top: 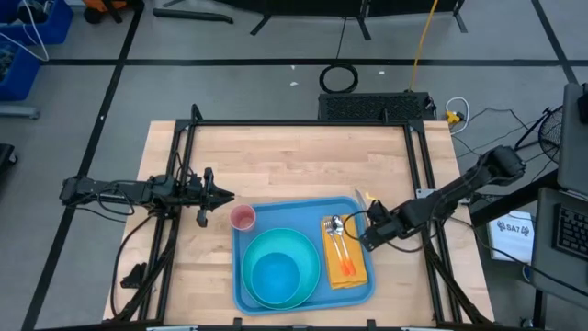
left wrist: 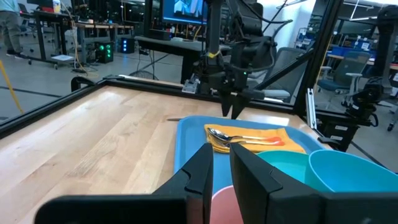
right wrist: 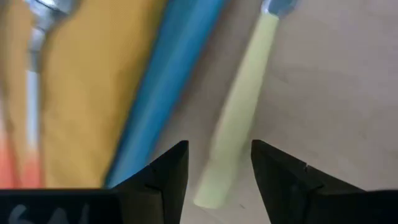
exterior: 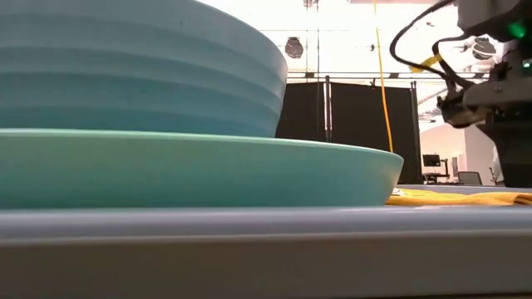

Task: Set up tray
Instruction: Put the yellow knife on top of the yellow napkin to the right of the orange spoon

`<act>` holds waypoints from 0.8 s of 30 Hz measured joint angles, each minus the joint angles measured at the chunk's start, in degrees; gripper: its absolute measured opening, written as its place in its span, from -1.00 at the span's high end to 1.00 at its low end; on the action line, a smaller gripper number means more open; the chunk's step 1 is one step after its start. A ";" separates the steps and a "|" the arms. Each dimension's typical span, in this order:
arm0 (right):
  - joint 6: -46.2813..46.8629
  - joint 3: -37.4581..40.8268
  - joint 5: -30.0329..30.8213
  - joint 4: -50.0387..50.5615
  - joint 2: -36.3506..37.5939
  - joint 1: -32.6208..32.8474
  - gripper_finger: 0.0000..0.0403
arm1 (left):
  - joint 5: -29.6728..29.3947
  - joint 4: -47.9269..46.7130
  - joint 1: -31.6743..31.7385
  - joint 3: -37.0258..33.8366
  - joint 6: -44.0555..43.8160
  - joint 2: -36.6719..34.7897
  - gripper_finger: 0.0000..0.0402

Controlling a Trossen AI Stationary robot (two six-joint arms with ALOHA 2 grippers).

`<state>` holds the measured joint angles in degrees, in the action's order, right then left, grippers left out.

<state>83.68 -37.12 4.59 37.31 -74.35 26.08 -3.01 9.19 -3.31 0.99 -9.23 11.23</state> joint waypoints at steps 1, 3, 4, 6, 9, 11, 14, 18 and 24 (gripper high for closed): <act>-0.51 0.00 -0.52 0.27 -0.57 -0.29 0.18 | 0.00 0.00 0.01 0.00 0.00 0.01 0.71; -1.37 0.00 -1.63 0.80 -1.53 -0.94 0.18 | 0.00 0.02 0.00 0.00 0.00 0.01 0.71; -1.84 0.00 -1.79 0.97 -1.93 -1.25 0.18 | 0.00 0.00 0.00 0.00 0.00 0.00 0.71; -2.09 0.00 -1.80 0.96 -2.61 -1.84 0.18 | 0.00 0.00 0.00 0.00 0.00 0.02 0.71; -2.07 -0.13 -1.78 0.59 -3.96 -2.52 0.19 | 0.00 0.00 0.02 0.00 0.00 0.02 0.71; -1.63 0.46 -2.15 0.37 -4.99 -2.74 0.24 | 0.00 0.01 0.01 0.00 0.00 0.00 0.71; -1.43 2.44 -3.84 0.42 -6.33 -2.86 0.45 | 0.00 0.01 0.02 0.00 0.00 0.00 0.71; -1.63 4.84 -3.92 0.28 -6.51 -2.79 0.70 | 0.00 0.00 0.02 0.00 0.00 0.01 0.71; -0.32 5.93 -1.81 0.39 -6.19 -2.54 0.70 | 0.00 0.04 0.02 0.00 0.00 0.00 0.71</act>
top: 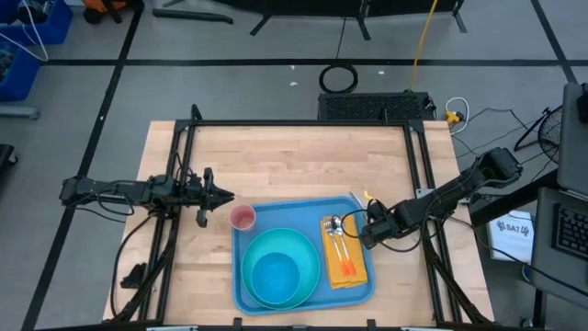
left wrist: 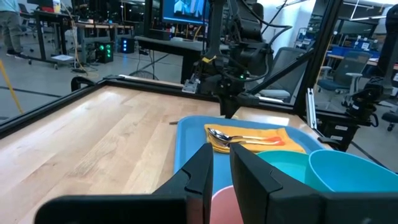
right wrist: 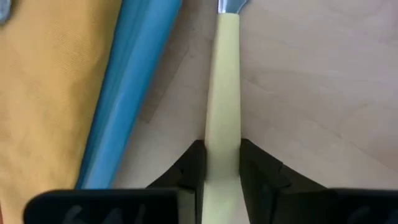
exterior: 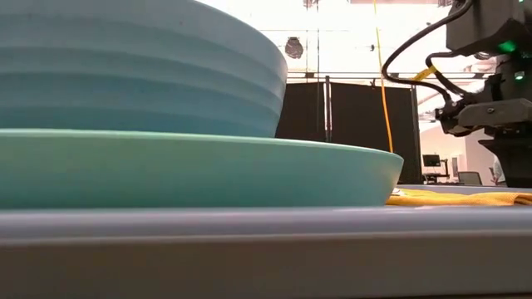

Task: Set up tray
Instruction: Put the yellow knife on top of the yellow napkin to the right of the orange spoon

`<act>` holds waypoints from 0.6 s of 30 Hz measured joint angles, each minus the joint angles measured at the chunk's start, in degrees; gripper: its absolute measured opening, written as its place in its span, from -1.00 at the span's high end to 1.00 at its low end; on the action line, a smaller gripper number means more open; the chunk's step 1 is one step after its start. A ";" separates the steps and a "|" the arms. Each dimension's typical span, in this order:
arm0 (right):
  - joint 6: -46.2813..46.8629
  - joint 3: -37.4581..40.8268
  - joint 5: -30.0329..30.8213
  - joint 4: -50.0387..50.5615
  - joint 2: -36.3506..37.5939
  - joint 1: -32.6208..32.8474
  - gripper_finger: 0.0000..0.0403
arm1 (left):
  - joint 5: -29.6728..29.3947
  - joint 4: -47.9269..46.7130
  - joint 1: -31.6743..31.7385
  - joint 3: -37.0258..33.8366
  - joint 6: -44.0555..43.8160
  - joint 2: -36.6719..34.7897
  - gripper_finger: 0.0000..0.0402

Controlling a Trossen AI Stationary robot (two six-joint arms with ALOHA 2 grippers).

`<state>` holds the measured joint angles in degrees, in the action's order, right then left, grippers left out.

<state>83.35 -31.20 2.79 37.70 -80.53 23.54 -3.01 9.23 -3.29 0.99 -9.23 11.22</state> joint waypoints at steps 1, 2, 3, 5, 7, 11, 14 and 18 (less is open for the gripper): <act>0.54 0.13 1.16 0.00 0.38 0.20 0.70 | 0.00 -0.06 0.00 0.00 0.00 0.02 0.71; 1.04 0.29 2.24 -0.09 0.77 0.32 0.70 | 0.00 -0.04 -0.01 0.00 0.00 0.02 0.71; 1.59 0.45 3.16 -0.02 1.46 0.32 0.70 | 0.00 -0.04 -0.01 0.00 0.00 0.00 0.71; 2.93 0.46 5.71 0.37 3.02 0.40 0.70 | 0.00 -0.06 0.00 0.00 0.00 0.02 0.71; 4.49 0.48 8.68 0.96 4.41 1.18 0.70 | 0.00 -0.02 -0.01 0.00 0.00 0.02 0.71; 7.32 0.60 20.24 5.76 6.00 1.65 0.70 | 0.00 -0.06 -0.02 0.00 0.00 0.00 0.71; 8.92 0.83 22.25 7.70 6.68 2.04 0.70 | 0.00 0.01 0.00 0.00 0.00 0.01 0.71; 8.11 0.72 25.57 3.52 8.14 2.64 0.70 | 0.00 -0.42 -0.01 0.00 0.00 0.01 0.71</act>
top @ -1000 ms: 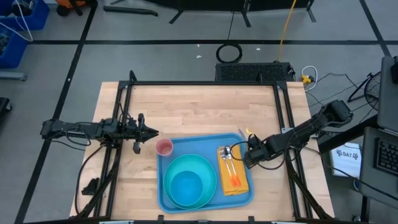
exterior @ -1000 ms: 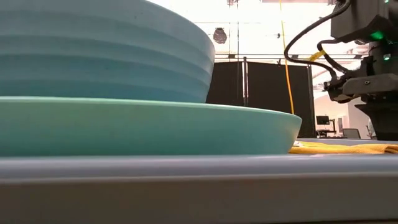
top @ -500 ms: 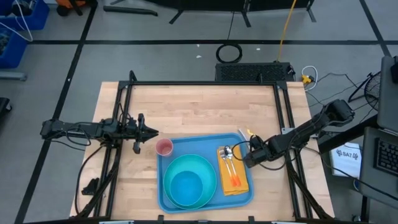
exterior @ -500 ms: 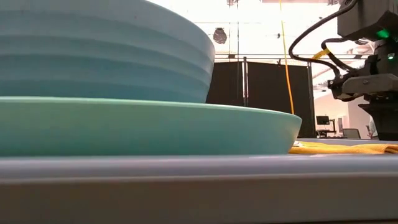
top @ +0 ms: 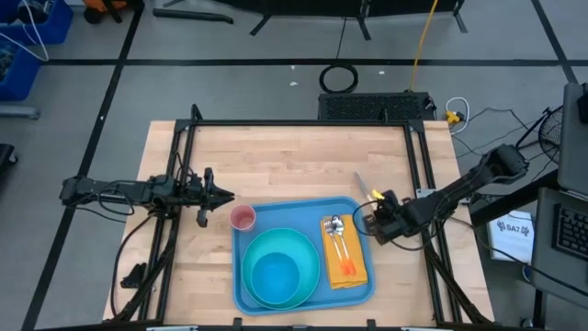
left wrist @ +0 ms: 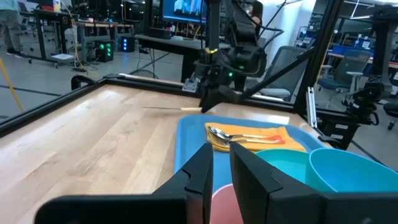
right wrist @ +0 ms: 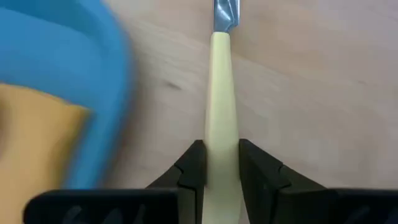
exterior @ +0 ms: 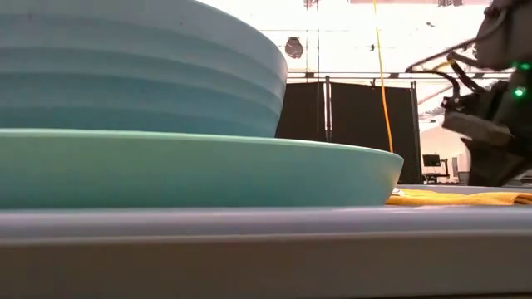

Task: Set up tray
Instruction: Put the yellow knife on top of the yellow napkin to the right of the orange spoon

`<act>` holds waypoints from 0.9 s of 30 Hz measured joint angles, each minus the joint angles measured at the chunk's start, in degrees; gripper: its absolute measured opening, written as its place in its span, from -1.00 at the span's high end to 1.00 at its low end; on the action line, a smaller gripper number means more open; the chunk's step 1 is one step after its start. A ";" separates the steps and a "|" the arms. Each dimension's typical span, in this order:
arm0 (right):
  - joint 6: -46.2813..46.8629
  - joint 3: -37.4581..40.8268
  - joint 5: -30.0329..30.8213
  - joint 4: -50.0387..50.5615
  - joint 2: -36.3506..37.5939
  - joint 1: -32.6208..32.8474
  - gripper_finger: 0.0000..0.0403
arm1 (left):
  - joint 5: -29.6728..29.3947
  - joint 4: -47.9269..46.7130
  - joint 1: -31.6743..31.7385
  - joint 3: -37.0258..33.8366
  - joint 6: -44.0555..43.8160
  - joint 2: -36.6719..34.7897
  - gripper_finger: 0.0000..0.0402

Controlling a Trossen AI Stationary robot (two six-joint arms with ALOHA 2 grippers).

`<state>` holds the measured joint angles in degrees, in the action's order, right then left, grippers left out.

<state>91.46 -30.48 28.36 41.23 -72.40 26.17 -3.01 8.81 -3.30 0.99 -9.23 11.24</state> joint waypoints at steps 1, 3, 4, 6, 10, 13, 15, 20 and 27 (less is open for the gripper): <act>-0.63 0.00 0.58 -1.44 0.55 0.22 0.70 | 0.00 0.03 0.01 0.00 0.00 -0.01 0.71; -1.31 -0.02 2.70 -4.31 1.57 0.77 0.70 | 0.00 -0.01 0.01 0.00 0.00 -0.01 0.71; -1.63 -0.07 3.65 -5.22 2.00 1.21 0.70 | 0.00 0.02 0.01 0.00 0.00 -0.01 0.71; -2.08 -0.07 4.81 -7.03 3.16 2.08 0.70 | 0.00 0.28 0.00 0.00 0.00 0.00 0.71; -4.44 -0.07 6.52 -15.25 5.59 4.25 0.70 | 0.00 0.37 0.00 0.00 0.00 0.00 0.71; -6.74 -0.09 6.36 -24.78 6.70 6.38 0.70 | 0.00 0.35 -0.01 0.00 0.00 0.01 0.71; -6.85 -0.15 6.36 -31.20 6.71 8.38 0.70 | 0.00 0.33 0.00 0.00 0.00 -0.01 0.71; -0.71 -0.17 8.25 -46.52 3.39 14.79 0.70 | -0.01 0.13 0.01 0.00 0.00 0.00 0.71; 16.08 -5.23 18.56 -45.98 -5.12 23.45 0.70 | 0.00 0.45 0.01 0.00 0.00 -0.01 0.71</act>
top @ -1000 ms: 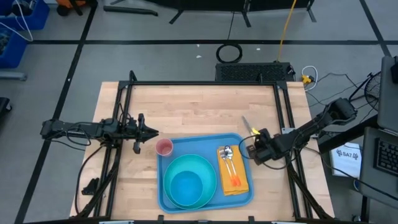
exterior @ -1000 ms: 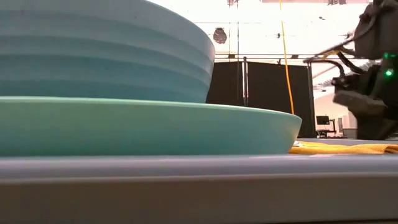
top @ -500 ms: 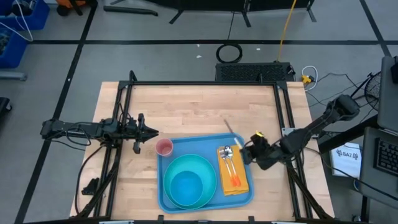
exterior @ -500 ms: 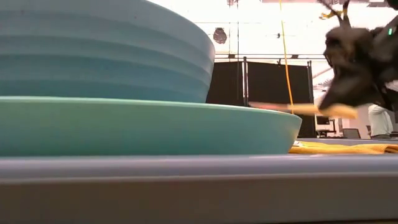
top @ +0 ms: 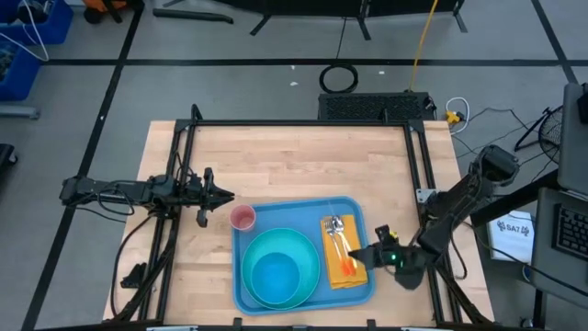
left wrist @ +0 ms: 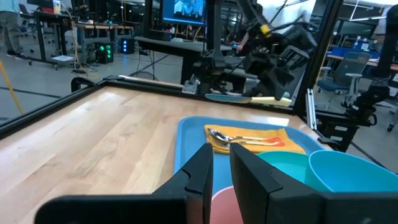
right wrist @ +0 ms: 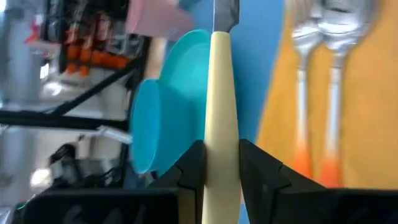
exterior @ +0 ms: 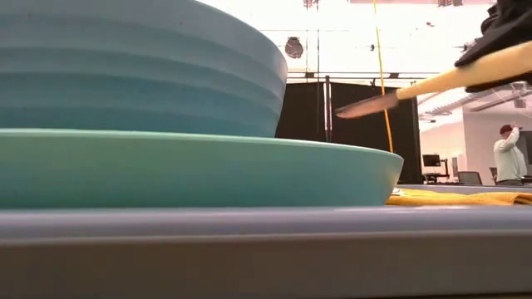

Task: Set up tray
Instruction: Put the yellow knife on top of the yellow napkin to the right of the orange spoon

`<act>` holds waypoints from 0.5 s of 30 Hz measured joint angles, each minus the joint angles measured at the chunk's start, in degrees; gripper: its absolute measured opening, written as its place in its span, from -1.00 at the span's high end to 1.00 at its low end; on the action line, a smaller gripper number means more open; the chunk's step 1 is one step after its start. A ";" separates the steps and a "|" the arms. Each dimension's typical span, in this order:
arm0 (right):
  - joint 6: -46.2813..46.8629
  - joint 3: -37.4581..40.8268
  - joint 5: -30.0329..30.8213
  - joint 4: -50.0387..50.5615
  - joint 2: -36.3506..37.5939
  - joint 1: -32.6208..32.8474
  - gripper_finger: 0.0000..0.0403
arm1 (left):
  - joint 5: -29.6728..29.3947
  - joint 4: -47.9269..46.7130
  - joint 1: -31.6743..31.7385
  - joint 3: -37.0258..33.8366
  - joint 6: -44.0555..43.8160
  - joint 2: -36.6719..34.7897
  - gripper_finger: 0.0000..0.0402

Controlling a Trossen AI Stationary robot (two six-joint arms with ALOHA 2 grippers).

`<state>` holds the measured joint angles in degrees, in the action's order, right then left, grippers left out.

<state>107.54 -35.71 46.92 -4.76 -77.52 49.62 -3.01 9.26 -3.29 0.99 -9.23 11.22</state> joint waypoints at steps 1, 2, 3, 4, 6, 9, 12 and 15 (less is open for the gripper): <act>2.51 -1.46 1.26 2.98 -1.21 0.66 0.70 | 0.00 -0.06 0.00 0.00 0.00 0.00 0.71; 5.01 -2.96 1.69 6.70 -2.33 1.07 0.70 | 0.00 -0.17 0.00 0.00 0.00 0.02 0.71; 7.43 -4.54 1.57 11.10 -3.36 1.32 0.70 | 0.00 -0.13 -0.02 0.00 0.00 0.02 0.71; 9.67 -6.08 0.82 15.58 -4.26 1.50 0.70 | 0.00 -0.07 -0.01 0.00 0.00 0.00 0.71; 13.70 -9.36 -2.05 24.54 -5.92 1.49 0.70 | 0.00 -0.11 0.00 0.00 0.00 0.02 0.71; 16.27 -13.99 -8.32 34.23 -8.32 0.84 0.70 | 0.00 -0.09 0.00 0.00 0.00 0.01 0.71; 16.37 -17.35 -12.29 38.86 -10.18 -0.11 0.70 | 0.00 -0.07 -0.01 0.00 0.00 0.02 0.71; 16.29 -19.04 -16.73 41.27 -12.52 -0.98 0.70 | 0.00 -0.07 0.00 0.00 0.00 0.01 0.71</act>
<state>123.82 -54.76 30.20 36.51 -90.04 48.64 -3.01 9.19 -3.29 0.99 -9.23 11.23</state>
